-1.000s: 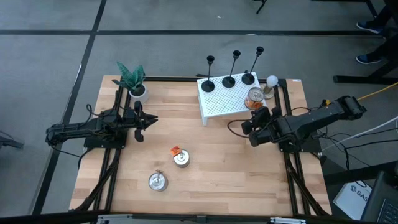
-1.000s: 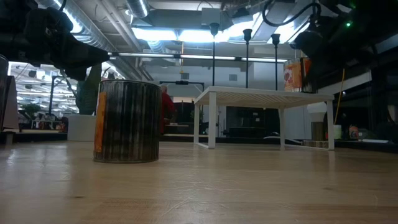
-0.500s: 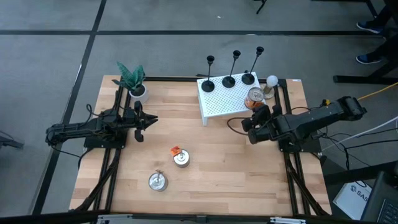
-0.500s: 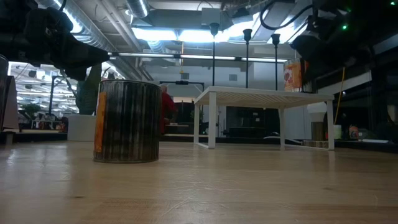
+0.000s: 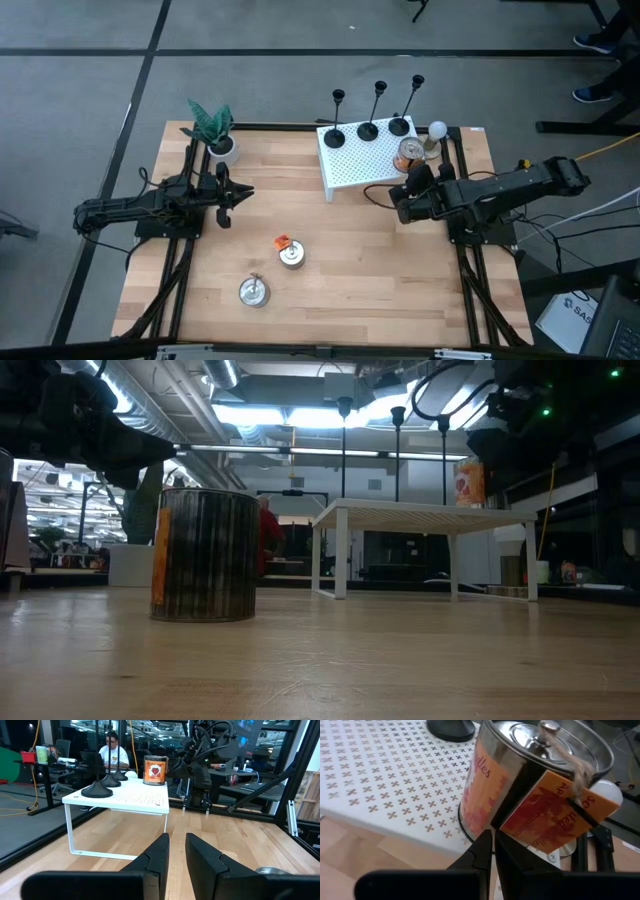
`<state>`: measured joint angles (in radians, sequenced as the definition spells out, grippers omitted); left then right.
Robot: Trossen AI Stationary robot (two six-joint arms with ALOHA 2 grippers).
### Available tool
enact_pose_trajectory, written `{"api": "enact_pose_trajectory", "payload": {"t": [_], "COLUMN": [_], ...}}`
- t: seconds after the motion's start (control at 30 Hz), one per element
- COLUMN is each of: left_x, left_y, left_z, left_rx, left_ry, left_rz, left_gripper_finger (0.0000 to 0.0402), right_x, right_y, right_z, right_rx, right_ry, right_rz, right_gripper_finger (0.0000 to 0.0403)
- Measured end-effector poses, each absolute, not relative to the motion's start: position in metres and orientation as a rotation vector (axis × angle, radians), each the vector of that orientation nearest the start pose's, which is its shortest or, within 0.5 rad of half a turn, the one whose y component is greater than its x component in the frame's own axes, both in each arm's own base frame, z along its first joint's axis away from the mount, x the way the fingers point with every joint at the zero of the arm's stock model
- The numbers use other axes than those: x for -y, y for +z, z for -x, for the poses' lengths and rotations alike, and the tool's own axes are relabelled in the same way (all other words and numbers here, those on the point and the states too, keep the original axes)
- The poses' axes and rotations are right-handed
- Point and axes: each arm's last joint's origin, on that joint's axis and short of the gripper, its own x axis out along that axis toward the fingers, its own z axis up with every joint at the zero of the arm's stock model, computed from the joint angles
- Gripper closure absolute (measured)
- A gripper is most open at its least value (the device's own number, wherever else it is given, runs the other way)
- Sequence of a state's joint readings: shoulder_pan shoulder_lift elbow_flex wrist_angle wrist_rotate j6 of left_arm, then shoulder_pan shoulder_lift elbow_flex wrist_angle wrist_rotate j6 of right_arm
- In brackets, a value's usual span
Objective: Pick & Place candle stick holders
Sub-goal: Put the bottom orange scented candle on the shelf, then put the orange scented candle on the shelf aligned with the other orange scented candle
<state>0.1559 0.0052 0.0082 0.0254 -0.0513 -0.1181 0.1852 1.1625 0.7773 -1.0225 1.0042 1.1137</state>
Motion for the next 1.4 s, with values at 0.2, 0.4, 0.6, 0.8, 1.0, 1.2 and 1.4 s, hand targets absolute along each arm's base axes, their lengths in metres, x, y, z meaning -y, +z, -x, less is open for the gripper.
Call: {"api": "enact_pose_trajectory", "payload": {"t": [0.2,0.4,0.6,0.8,1.0,1.2,1.4], "left_x": [-0.017,-0.017,-0.017,-0.017,-0.017,-0.017,-0.017], "left_y": [0.168,0.168,0.168,0.168,0.168,0.168,0.168], "left_z": [-0.096,-0.096,-0.096,-0.096,-0.096,-0.096,-0.096], "left_rx": [0.041,0.041,0.041,0.041,0.041,0.041,0.04], "left_ry": [0.205,0.205,0.206,0.205,0.206,0.206,0.205], "left_rz": [0.116,0.116,0.116,0.116,0.116,0.116,0.116], "left_gripper_finger": [0.0343,0.0343,0.0343,0.0343,0.0343,0.0343,0.0343], "right_x": [-0.005,-0.006,-0.019,-0.036,-0.053,-0.069,-0.088], "right_y": [0.227,0.226,0.233,0.24,0.235,0.23,0.221], "right_z": [-0.18,-0.18,-0.182,-0.184,-0.189,-0.196,-0.206], "right_rx": [-0.649,-0.674,-0.665,-0.702,-0.784,-0.788,-0.819], "right_ry": [-1.181,-1.161,-1.084,-0.955,-0.81,-0.708,-0.592], "right_rz": [-0.122,-0.147,-0.129,-0.181,-0.269,-0.239,-0.263], "right_gripper_finger": [0.0377,0.0377,0.0377,0.0377,0.0377,0.0377,0.0377]}}
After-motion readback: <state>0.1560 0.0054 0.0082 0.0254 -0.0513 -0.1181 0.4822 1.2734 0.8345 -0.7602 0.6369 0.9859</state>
